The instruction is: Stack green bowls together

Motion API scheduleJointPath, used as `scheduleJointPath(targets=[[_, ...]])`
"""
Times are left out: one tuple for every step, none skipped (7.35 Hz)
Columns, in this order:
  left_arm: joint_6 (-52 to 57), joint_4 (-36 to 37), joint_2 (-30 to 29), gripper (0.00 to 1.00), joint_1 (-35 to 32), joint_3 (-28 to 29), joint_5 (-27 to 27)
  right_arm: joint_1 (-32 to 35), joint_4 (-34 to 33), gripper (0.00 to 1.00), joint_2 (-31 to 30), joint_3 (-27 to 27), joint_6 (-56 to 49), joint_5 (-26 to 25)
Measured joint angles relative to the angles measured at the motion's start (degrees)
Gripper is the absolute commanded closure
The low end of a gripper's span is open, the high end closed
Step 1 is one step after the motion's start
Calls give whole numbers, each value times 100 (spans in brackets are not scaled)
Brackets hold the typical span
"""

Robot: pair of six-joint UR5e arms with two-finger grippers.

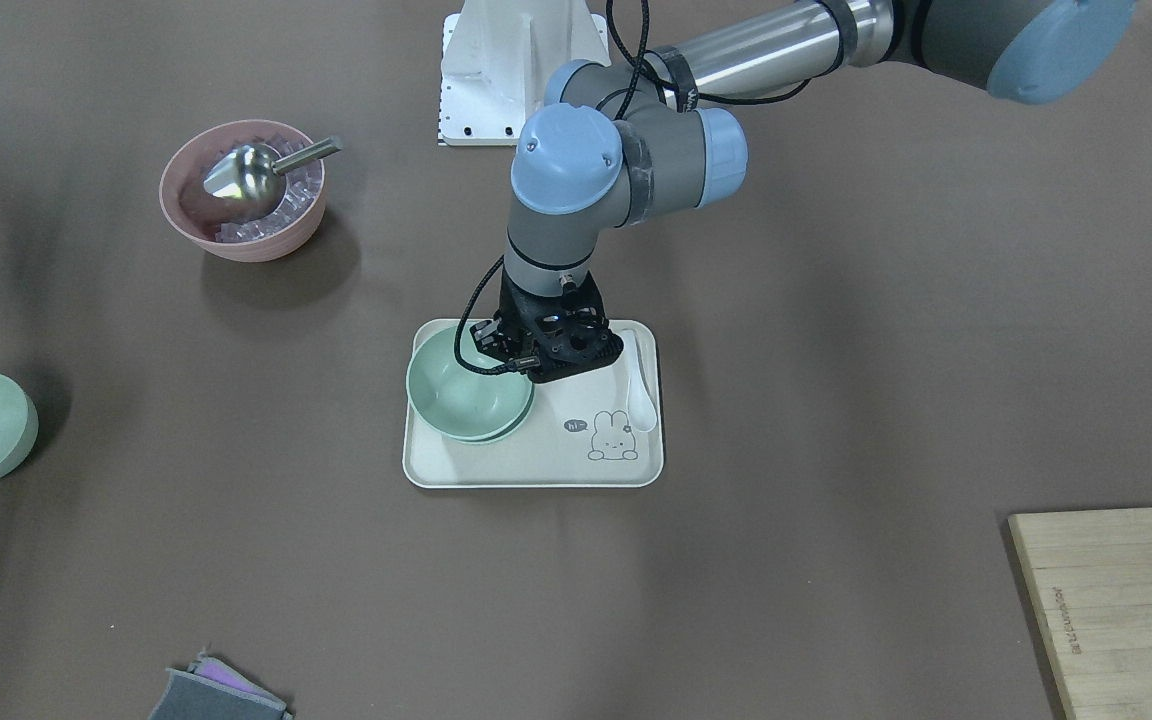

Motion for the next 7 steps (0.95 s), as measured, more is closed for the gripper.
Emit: scheduleJointPath(targets=[[-1, -68, 6, 100, 2, 59, 5, 0, 0, 0, 0, 0, 0, 0], [-4, -153, 11, 100, 7, 118, 7, 0, 0, 0, 1, 0, 0, 0], [-5, -208, 14, 100, 15, 155, 7, 0, 0, 0, 1, 0, 0, 0], [-4, -235, 15, 100, 26, 185, 10, 0, 0, 0, 1, 0, 0, 0], [-2, -247, 22, 100, 39, 208, 14, 0, 0, 0, 1, 0, 0, 0], [0, -251, 37, 100, 49, 217, 14, 0, -2, 0, 1, 0, 0, 0], [4, -253, 57, 100, 59, 220, 12, 0, -4, 0, 1, 0, 0, 0]])
